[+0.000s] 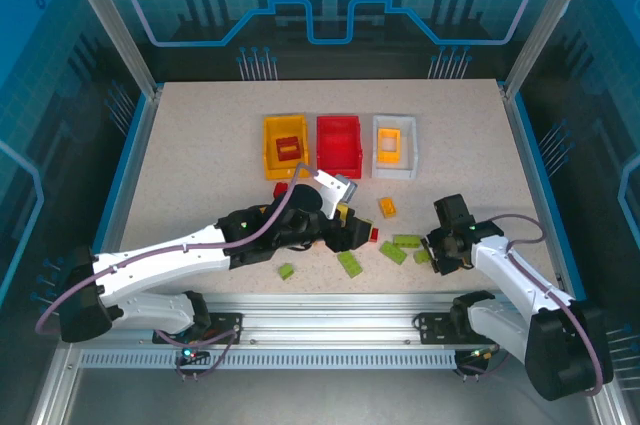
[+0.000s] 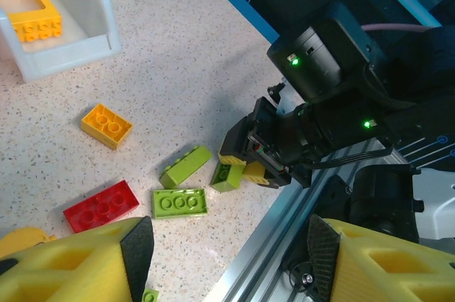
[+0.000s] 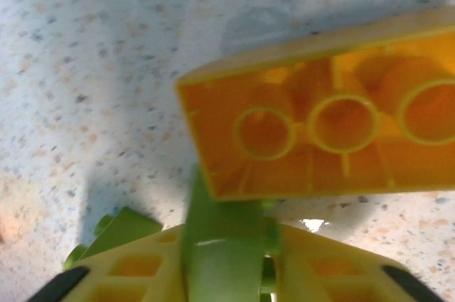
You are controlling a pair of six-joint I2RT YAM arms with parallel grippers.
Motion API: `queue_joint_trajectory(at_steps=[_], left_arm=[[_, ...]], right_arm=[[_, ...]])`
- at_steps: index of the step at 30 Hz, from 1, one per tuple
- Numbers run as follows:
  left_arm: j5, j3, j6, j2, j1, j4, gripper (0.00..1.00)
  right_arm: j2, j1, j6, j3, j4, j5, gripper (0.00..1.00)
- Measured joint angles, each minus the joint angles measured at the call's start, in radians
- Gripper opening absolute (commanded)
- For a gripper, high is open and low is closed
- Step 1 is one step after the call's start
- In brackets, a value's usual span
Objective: Sort the legos into containers by color
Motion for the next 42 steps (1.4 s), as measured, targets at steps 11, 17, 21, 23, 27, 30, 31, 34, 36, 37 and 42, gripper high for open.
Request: queue_joint_trajectory(at_steps=[11,17,21,23,27,30,31,34,36,37,42], left_arm=[[-0.145,0.117,-0.036,-0.084,0.035,-0.172,0.65],[-0.209,0.237,-0.121,-0.094,0.234,-0.357,0.66],[-0.22,0.239,-0.177,-0.093,0.366,-0.47,0.67],[-0.222,0.237,-0.195,-0.094,0.395,-0.502,0.67],[-0.221,0.214,-0.206,-0.098,0.399,-0.53,0.67],[-0.218,0.183,-0.215,-0.107,0.399,-0.537,0.66],[-0.218,0.174,-0.219,-0.11,0.399,-0.539,0.66],[-0.214,0.146,-0.225,-0.122,0.399,-0.539,0.66],[-0.208,0.134,-0.226,-0.13,0.399,-0.539,0.65],[-0.206,0.131,-0.227,-0.133,0.399,-0.538,0.65],[-0.199,0.13,-0.227,-0.148,0.399,-0.535,0.65]], right_arm=[[-0.026,0.116,-0.256,0.294,-0.08,0.153,0.07],[0.292,0.32,-0.536,0.721,-0.026,0.209,0.06],[0.633,0.365,-0.706,1.035,-0.017,0.167,0.06],[0.808,0.368,-0.785,1.188,-0.011,0.151,0.1],[1.073,0.361,-0.889,1.418,-0.043,0.116,0.12],[1.216,0.351,-0.933,1.562,-0.08,0.102,0.14],[1.25,0.345,-0.941,1.596,-0.088,0.096,0.14],[1.339,0.324,-0.959,1.689,-0.116,0.072,0.14],[1.384,0.307,-0.965,1.733,-0.13,0.057,0.17],[1.398,0.302,-0.965,1.743,-0.134,0.053,0.2],[1.439,0.281,-0.973,1.754,-0.154,0.029,0.37]])
